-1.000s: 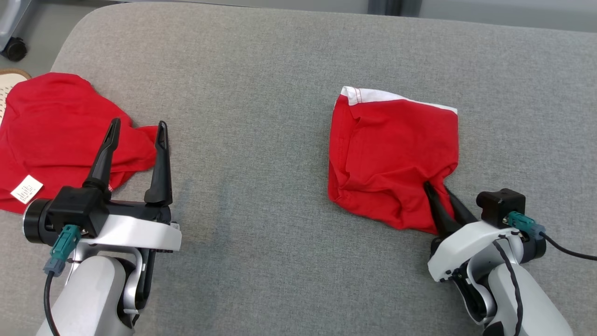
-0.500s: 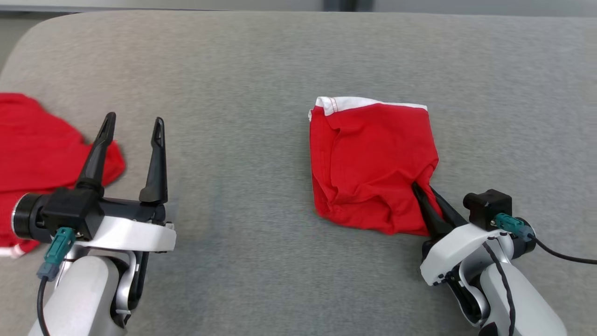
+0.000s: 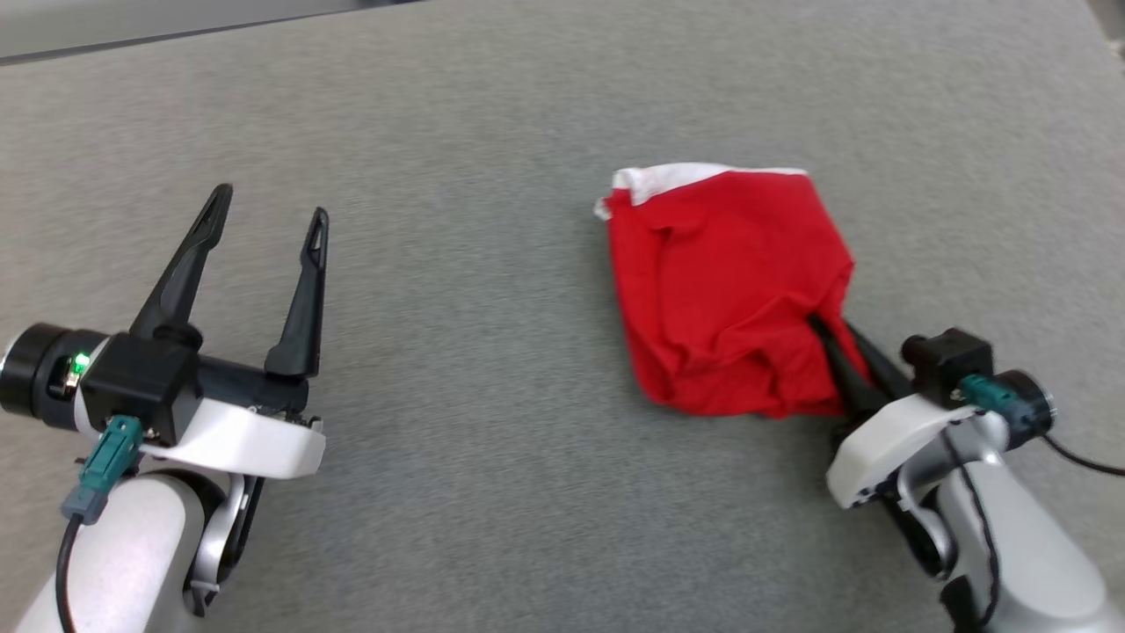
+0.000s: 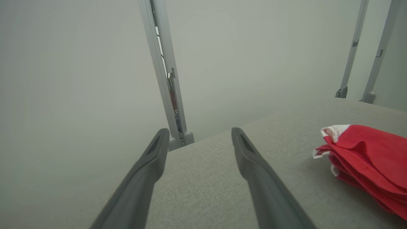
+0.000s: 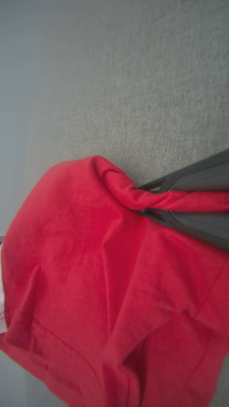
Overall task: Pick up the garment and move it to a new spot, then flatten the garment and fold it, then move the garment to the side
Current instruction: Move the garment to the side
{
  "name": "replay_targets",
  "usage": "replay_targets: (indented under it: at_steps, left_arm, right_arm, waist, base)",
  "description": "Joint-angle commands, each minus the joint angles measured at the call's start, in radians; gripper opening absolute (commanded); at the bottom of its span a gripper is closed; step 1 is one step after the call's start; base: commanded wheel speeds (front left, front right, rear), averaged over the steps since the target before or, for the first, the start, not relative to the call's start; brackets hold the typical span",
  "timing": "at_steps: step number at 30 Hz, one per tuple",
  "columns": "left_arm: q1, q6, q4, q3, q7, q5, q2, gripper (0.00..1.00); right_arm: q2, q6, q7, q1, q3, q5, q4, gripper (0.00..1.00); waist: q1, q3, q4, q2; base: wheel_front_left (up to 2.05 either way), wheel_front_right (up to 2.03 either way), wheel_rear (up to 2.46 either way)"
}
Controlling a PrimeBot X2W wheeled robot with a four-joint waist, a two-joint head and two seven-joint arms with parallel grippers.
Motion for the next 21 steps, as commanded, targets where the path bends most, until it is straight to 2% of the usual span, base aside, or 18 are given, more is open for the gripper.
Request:
replay_targets:
  at_steps: [1,9,15,19,20,21]
  left_arm:
    - [-0.03,-0.009,-0.01,-0.001,0.009,0.009,0.009,1.0]
    - [-0.082,-0.034,-0.071,-0.036,0.067,0.037,0.036,1.0]
    - [-0.118,-0.044,-0.094,-0.048,0.09,0.048,0.05,1.0]
    - [-0.139,-0.051,-0.099,-0.053,0.096,0.05,0.057,1.0]
    - [-0.142,-0.049,-0.098,-0.052,0.097,0.049,0.057,1.0]
    - [-0.144,-0.047,-0.097,-0.052,0.097,0.049,0.056,1.0]
  right_arm:
    - [-0.022,-0.001,-0.011,-0.016,-0.004,0.0,0.009,0.0]
    - [-0.173,-0.001,-0.035,-0.122,-0.039,-0.063,0.062,0.0]
    - [-0.292,-0.001,-0.037,-0.216,-0.052,-0.142,0.087,0.0]
    - [-0.342,-0.001,-0.038,-0.291,-0.053,-0.149,0.136,0.0]
    - [-0.345,-0.001,-0.032,-0.306,-0.063,-0.142,0.153,0.28]
    - [-0.343,-0.001,-0.016,-0.319,-0.075,-0.132,0.18,0.75]
  waist:
    - [0.0,0.036,-0.071,0.0]
    - [0.0,0.101,-0.145,0.0]
    - [0.0,0.138,-0.154,0.0]
    - [0.0,0.16,-0.142,0.0]
    - [0.0,0.162,-0.139,0.0]
    - [0.0,0.165,-0.136,0.0]
  base:
    - [0.0,0.0,0.0]
    - [0.0,0.0,0.0]
    - [0.0,0.0,0.0]
    - [0.0,0.0,0.0]
    - [0.0,0.0,0.0]
    - [0.0,0.0,0.0]
